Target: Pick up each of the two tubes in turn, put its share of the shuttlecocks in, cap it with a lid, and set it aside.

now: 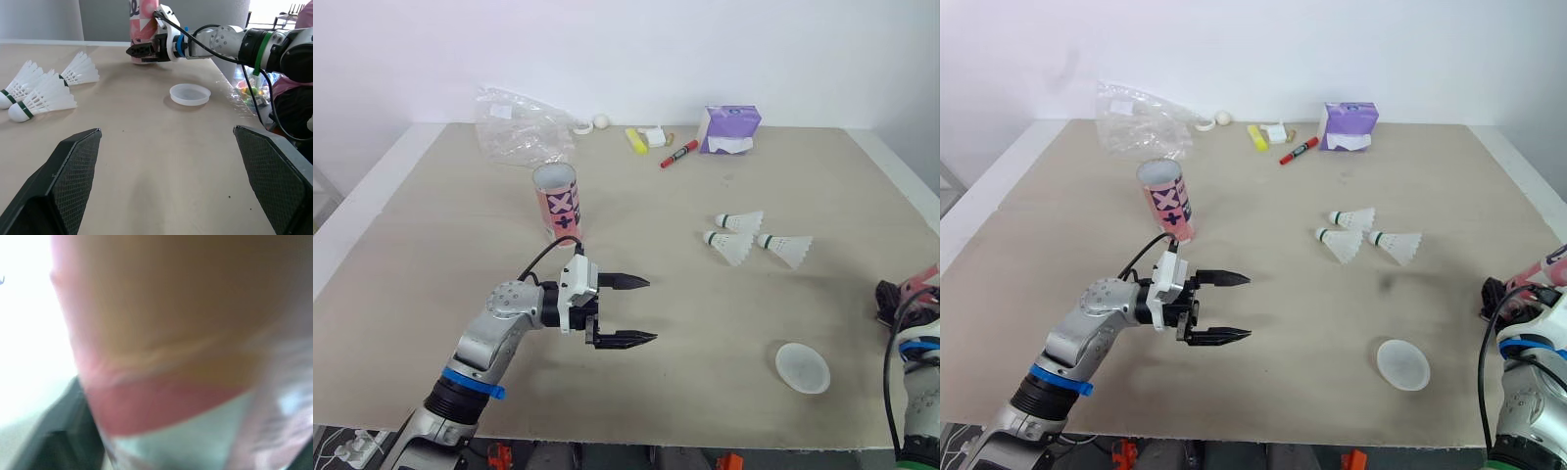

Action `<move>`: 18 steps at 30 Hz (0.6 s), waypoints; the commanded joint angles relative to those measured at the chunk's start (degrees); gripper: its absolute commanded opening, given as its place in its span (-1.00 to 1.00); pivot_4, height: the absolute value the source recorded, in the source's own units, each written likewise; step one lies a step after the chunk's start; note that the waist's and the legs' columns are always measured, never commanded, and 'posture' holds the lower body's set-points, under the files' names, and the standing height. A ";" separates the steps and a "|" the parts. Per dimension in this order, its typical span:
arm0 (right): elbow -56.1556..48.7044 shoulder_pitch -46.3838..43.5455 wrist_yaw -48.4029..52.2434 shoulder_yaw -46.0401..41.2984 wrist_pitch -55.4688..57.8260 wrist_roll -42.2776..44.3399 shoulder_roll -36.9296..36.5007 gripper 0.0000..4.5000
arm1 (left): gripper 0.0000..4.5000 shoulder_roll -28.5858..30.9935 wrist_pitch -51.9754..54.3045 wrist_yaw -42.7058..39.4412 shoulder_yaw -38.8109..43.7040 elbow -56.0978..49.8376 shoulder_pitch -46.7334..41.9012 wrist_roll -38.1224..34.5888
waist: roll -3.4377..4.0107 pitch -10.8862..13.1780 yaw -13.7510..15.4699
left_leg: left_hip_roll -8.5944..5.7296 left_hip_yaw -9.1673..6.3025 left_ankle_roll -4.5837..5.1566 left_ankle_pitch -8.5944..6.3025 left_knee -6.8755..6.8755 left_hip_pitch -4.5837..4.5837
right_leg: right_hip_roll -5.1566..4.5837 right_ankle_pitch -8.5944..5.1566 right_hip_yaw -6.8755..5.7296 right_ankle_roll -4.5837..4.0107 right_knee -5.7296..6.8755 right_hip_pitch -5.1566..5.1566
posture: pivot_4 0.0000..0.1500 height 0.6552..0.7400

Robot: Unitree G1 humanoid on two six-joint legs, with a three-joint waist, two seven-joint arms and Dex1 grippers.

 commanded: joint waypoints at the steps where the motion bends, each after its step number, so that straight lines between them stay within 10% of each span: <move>1: -4.50 2.27 0.39 0.26 -1.28 -0.39 -0.02 0.95 | 1.00 0.28 -0.86 -0.05 0.09 -1.55 -0.49 0.13 | 0.01 0.00 0.00 | 0.00 0.00 0.00 0.00 0.00 0.00 | 0.00 0.00 0.00 0.00 0.00 0.00 | 1.00 1.00; 18: -23.57 14.68 -2.36 -1.22 5.04 2.75 4.35 0.95 | 1.00 -0.38 -0.63 -1.30 -0.29 0.72 -2.33 0.11 | 0.01 0.00 0.01 | 0.03 0.01 0.00 0.00 -0.05 0.02 | 0.04 -0.02 0.05 -0.03 0.00 -0.02 | 1.00 1.00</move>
